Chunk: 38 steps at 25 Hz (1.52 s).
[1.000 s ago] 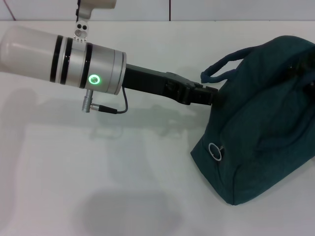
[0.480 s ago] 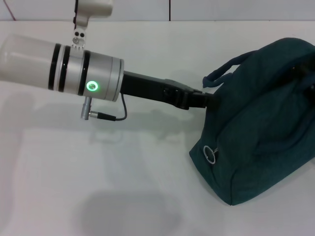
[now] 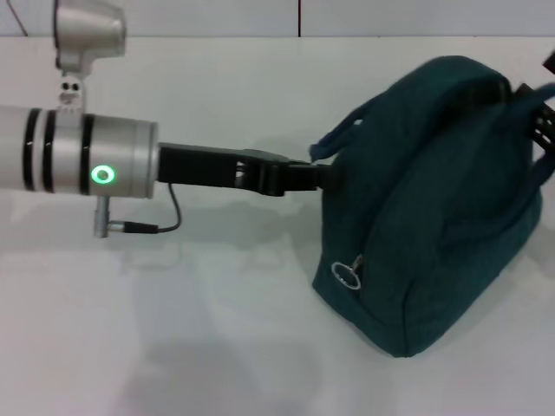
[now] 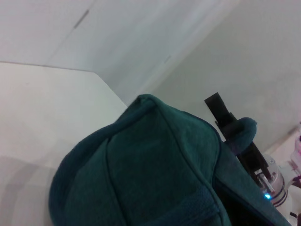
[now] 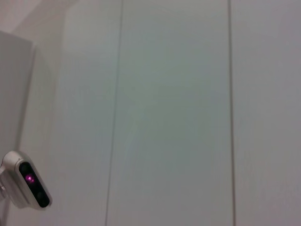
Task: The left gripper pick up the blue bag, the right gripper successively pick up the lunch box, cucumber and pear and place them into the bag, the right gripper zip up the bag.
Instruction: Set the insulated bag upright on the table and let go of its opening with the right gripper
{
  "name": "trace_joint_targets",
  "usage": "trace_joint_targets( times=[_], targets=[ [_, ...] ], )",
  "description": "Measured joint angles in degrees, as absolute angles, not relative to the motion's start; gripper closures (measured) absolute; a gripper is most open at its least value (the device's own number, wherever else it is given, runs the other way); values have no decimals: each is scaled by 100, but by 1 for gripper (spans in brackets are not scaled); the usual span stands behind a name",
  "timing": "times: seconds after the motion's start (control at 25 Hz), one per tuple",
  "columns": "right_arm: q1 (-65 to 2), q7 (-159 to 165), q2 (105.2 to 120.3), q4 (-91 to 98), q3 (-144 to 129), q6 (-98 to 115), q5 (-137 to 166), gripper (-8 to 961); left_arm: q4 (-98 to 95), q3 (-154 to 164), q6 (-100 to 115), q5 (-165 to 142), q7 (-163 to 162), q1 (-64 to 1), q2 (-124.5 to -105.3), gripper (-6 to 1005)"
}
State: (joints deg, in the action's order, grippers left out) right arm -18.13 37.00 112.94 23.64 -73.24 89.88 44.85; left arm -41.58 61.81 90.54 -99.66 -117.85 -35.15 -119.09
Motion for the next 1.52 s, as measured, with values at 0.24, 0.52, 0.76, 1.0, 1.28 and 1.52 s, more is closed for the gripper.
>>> trace_joint_targets(
  times=[0.24,0.52,0.76,1.0,1.28,1.52],
  targets=[
    [-2368,4125,11163,2365,-7316,8692,4824,381,-4373,6034,9085,-9781,-11792,-3084,-11908,945],
    [-2962,4579,11118,2365,-7307,8229,5225,380,-4508,5730,9266,-9706,-11750,-2672,-11907,945],
    [-3032,4808,11048,2385,-7304,8179,5238,379,-4517,5558,9482,-9673,-11709,-2507,-11810,945],
    [-2947,4919,11061,2388,-7318,8187,5304,379,-4536,5424,9558,-9650,-11702,-2281,-11705,946],
    [-2957,5167,11033,2353,-7340,7782,5485,378,-4533,5382,9676,-9640,-11663,-2174,-11775,946],
    [-3117,5493,11027,2386,-7332,7754,5751,377,-4479,5471,9769,-9686,-11594,-2313,-11874,946]
  ],
)
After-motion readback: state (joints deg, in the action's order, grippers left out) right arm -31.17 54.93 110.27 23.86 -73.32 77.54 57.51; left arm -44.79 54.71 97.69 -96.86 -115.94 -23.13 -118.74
